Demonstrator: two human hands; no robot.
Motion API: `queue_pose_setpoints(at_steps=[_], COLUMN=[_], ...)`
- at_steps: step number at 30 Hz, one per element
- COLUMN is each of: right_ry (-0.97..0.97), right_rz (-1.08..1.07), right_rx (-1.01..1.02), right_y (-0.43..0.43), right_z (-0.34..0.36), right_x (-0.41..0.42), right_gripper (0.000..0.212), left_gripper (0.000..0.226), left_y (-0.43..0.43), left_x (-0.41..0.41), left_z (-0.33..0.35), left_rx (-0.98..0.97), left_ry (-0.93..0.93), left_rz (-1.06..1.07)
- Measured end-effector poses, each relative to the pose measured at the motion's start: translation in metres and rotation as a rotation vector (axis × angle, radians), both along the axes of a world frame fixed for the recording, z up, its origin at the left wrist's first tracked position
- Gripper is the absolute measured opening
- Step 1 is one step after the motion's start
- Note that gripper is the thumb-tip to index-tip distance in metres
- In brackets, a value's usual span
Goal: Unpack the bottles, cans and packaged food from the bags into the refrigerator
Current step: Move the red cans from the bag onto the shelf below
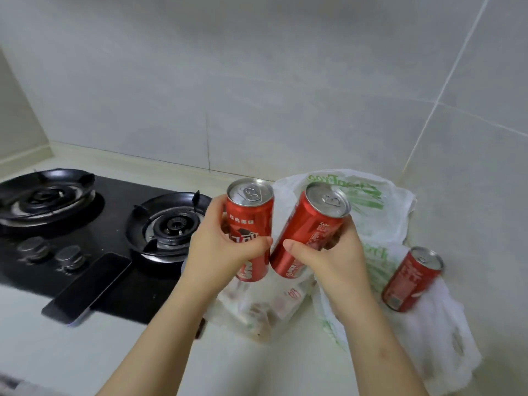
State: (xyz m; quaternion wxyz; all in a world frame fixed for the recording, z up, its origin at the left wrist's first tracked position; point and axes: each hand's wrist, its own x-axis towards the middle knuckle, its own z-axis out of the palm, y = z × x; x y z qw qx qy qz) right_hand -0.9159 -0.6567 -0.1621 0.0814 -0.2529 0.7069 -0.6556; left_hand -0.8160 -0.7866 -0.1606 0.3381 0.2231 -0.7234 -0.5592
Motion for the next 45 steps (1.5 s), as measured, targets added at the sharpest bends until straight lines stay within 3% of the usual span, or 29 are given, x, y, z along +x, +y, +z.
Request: queue_pose_setpoints(at_steps=[12, 23, 33, 45], right_ry=[-0.017, -0.051, 0.011, 0.095], right_rz=[0.458, 0.994, 1.523, 2.102], right_rx=[0.106, 0.177, 0.213, 0.280], right_y=[-0.107, -0.167, -0.163, -0.085], right_z=[-0.012, -0.034, -0.047, -0.051], right_x=[0.148, 0.280, 0.346, 0.440], right_gripper=[0.054, 0.056, 0.060, 0.064], left_gripper=[0.063, 0.058, 0.065, 0.057], left_y=[-0.055, -0.045, 0.040, 0.183], left_x=[0.186, 0.338, 0.385, 0.419], left_z=[-0.007, -0.028, -0.038, -0.038], left_rx=[-0.027, 0.055, 0.146, 0.241], left_ry=[-0.168, -0.254, -0.241, -0.196], left_rz=[0.399, 0.886, 1.410, 1.950])
